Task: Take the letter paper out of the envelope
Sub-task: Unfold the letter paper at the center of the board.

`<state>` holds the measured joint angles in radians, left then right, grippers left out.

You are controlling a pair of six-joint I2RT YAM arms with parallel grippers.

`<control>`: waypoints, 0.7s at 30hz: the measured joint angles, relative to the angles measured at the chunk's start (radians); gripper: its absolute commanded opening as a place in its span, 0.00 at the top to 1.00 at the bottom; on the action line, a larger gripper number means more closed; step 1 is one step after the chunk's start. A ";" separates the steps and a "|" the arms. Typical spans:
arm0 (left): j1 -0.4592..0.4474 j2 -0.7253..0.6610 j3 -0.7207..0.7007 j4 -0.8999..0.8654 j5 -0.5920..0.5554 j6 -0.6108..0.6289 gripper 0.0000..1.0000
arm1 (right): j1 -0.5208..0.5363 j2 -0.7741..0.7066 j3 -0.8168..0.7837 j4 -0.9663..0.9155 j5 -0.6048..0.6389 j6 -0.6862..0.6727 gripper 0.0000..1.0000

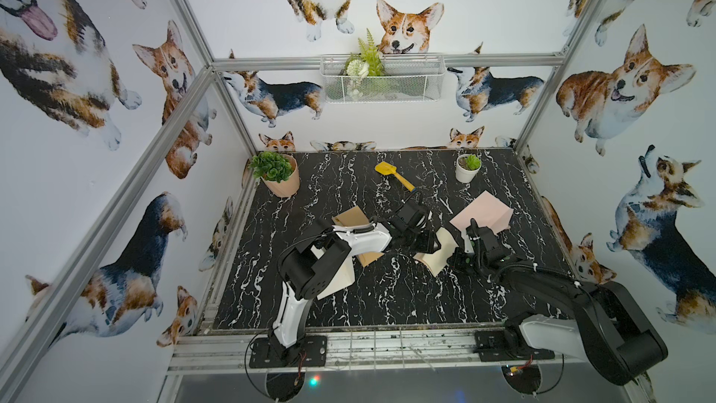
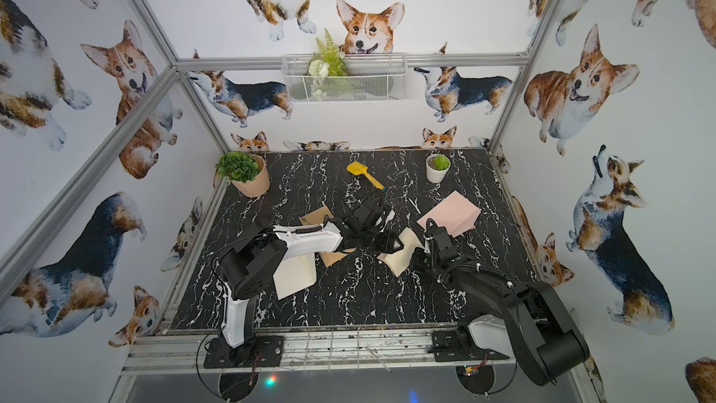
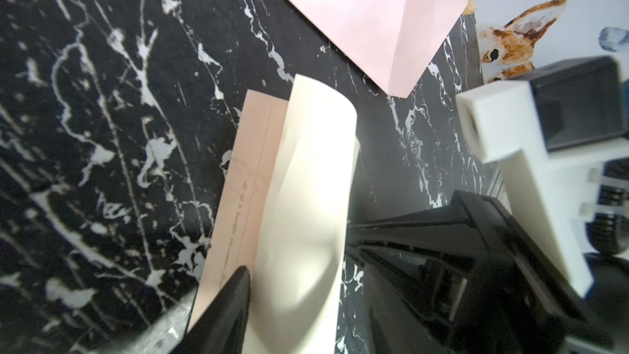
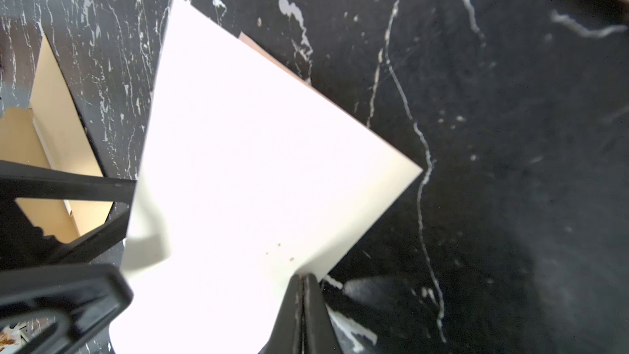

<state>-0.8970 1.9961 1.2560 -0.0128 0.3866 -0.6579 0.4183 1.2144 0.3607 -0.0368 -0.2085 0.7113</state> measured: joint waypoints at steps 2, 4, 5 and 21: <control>0.000 -0.002 0.001 -0.001 0.000 0.000 0.45 | 0.000 -0.006 -0.002 0.000 -0.001 0.000 0.92; -0.001 -0.003 -0.001 0.000 0.002 -0.001 0.45 | 0.000 -0.011 -0.006 0.001 -0.001 0.000 0.92; -0.002 -0.005 -0.006 0.004 0.005 -0.002 0.45 | 0.000 -0.013 -0.007 0.000 -0.002 0.000 0.92; -0.006 -0.061 -0.058 0.114 0.065 -0.087 0.45 | 0.010 -0.018 -0.019 0.018 -0.004 0.001 0.92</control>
<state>-0.9031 1.9354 1.1976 0.1017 0.4519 -0.7452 0.4278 1.1961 0.3416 -0.0193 -0.2127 0.7124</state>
